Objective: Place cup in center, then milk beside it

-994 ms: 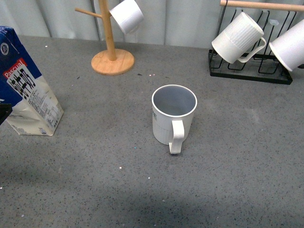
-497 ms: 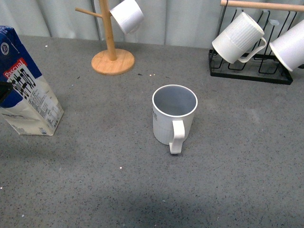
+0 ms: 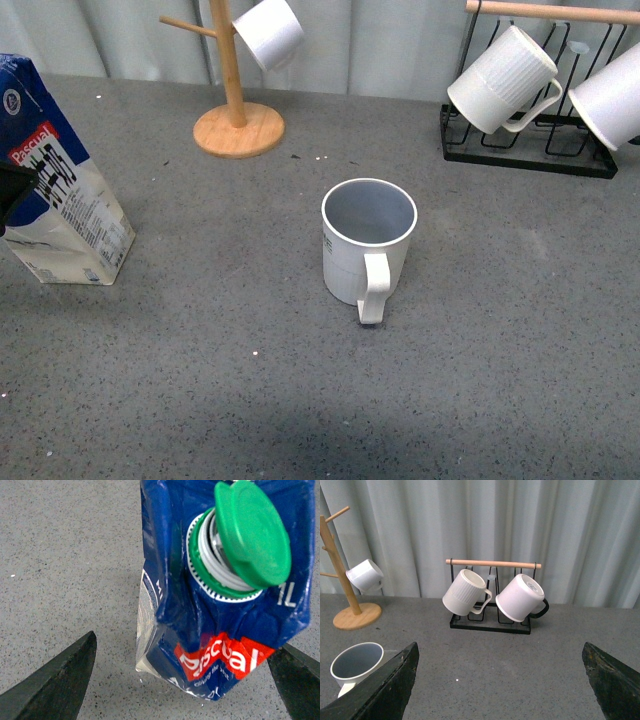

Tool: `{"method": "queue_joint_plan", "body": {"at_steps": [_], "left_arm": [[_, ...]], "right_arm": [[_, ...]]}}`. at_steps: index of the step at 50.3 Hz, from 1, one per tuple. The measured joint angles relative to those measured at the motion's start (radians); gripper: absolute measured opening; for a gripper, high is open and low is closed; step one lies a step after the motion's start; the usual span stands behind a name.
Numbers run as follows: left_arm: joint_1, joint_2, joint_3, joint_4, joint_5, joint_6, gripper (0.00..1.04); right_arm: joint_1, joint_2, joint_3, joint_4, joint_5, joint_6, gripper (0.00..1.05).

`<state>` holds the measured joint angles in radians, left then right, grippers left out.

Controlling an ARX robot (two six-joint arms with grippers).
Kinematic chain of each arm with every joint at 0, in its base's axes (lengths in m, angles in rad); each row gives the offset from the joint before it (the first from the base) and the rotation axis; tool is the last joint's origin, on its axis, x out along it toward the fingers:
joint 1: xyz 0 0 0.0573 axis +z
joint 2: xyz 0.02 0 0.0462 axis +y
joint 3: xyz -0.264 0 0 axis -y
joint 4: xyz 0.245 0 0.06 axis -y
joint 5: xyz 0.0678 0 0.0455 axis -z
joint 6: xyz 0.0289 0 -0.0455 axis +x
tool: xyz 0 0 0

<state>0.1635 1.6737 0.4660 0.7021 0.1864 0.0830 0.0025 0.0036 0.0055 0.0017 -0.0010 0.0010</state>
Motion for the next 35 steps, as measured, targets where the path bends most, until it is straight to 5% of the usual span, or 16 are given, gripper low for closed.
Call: {"method": "queue_joint_plan", "body": {"at_steps": [30,35], "left_arm": [[-0.040,-0.006,0.006,0.019,-0.002,-0.040,0.07],[-0.100,-0.041,-0.008,0.051,-0.062,-0.089,0.04]], "right_arm": [[0.000,0.000,0.000,0.000,0.000,0.000,0.95],[0.000,0.000,0.000,0.000,0.000,0.000,0.95]]}}
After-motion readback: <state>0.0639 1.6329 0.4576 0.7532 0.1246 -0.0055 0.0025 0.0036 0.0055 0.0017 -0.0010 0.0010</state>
